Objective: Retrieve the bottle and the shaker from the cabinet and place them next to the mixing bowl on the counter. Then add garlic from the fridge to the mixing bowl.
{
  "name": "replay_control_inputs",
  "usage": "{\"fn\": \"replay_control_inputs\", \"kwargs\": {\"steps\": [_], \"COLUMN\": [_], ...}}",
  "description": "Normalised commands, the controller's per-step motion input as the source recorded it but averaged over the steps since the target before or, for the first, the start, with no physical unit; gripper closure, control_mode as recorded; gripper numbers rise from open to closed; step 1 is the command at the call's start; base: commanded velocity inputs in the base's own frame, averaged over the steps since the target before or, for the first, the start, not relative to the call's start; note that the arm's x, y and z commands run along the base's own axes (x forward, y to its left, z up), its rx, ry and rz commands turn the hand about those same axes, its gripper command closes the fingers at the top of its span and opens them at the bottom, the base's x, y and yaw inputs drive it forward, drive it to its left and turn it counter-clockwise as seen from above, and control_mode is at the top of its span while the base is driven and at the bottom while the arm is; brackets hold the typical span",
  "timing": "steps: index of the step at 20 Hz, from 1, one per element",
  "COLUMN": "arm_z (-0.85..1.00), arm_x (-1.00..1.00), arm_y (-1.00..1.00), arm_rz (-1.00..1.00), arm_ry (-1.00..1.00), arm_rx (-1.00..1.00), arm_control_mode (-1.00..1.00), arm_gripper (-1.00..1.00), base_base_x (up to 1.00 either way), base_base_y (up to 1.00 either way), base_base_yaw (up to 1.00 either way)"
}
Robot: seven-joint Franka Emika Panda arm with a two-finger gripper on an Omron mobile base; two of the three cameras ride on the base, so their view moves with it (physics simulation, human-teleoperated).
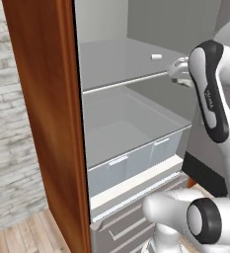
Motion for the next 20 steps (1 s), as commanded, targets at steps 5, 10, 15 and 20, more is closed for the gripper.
{"fn": "replay_control_inputs", "kwargs": {"steps": [5,10,15,20], "arm_z": [-0.16,-0.51,-0.57,-0.27], "arm_x": [-0.88,-0.86,-0.81,-0.81], "arm_y": [-0.03,0.0,0.0,0.0], "arm_rz": [0.0,0.0,0.0,0.0], "arm_ry": [0.0,0.0,0.0,0.0], "arm_rx": [-0.04,-0.09,-0.07,-0.08], "arm_control_mode": [-1.0,-1.0,-1.0,-1.0], "arm_gripper": [1.0,1.0,1.0,1.0], "base_base_x": [0.0,0.0,0.0,0.0], "base_base_y": [0.0,0.0,0.0,0.0], "base_base_yaw": [0.0,0.0,0.0,0.0]}}
